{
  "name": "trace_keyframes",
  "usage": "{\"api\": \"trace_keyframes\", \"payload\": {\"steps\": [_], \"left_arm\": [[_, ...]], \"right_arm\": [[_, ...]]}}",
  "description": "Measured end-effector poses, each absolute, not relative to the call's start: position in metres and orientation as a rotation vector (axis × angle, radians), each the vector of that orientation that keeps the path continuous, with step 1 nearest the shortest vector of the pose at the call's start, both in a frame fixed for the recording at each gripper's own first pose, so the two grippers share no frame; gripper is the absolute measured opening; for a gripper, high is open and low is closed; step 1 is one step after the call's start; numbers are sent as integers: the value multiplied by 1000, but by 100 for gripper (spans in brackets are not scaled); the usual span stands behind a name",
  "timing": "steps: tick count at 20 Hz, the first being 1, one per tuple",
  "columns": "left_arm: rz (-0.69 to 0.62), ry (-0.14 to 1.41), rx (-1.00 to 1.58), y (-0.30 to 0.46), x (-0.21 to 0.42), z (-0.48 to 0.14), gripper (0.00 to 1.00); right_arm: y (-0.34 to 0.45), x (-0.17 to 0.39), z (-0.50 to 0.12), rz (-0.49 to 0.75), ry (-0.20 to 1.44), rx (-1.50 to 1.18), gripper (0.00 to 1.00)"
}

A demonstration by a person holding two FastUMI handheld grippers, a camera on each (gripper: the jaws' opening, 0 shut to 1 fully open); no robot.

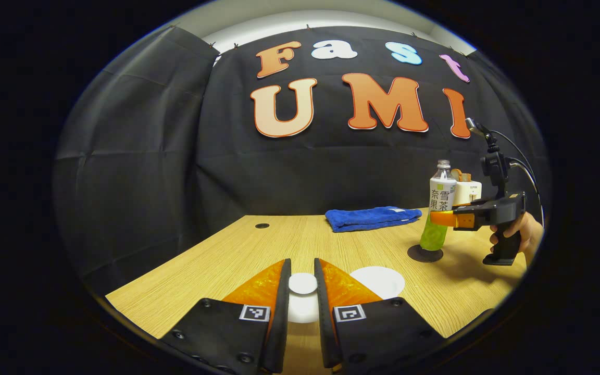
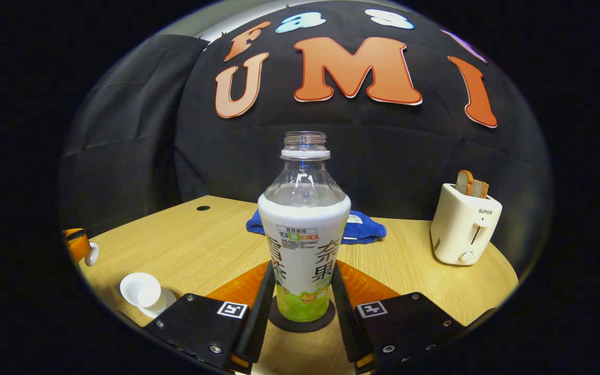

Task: Open the teacup lid with one hand, grasp the water bottle and pour water into the teacup with the other hand; after pouring, place the water bottle on the coaster and then close the teacup lid.

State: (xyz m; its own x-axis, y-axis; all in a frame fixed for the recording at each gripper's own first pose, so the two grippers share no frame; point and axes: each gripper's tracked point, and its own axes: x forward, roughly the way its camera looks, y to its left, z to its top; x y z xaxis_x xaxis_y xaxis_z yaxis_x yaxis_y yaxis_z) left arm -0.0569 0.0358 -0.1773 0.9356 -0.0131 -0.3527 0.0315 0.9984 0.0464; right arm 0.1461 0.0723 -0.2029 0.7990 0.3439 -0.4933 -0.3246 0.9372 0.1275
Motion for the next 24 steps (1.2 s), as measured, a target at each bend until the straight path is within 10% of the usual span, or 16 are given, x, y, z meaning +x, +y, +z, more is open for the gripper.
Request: {"api": "trace_keyframes", "payload": {"steps": [9, 24], "left_arm": [[-34, 371, 50, 31, -54, -182, 31], [-186, 375, -55, -37, -20, -194, 31]], "right_arm": [[78, 146, -222, 358, 575, 54, 59], [47, 119, -203, 356, 575, 31, 88]]}}
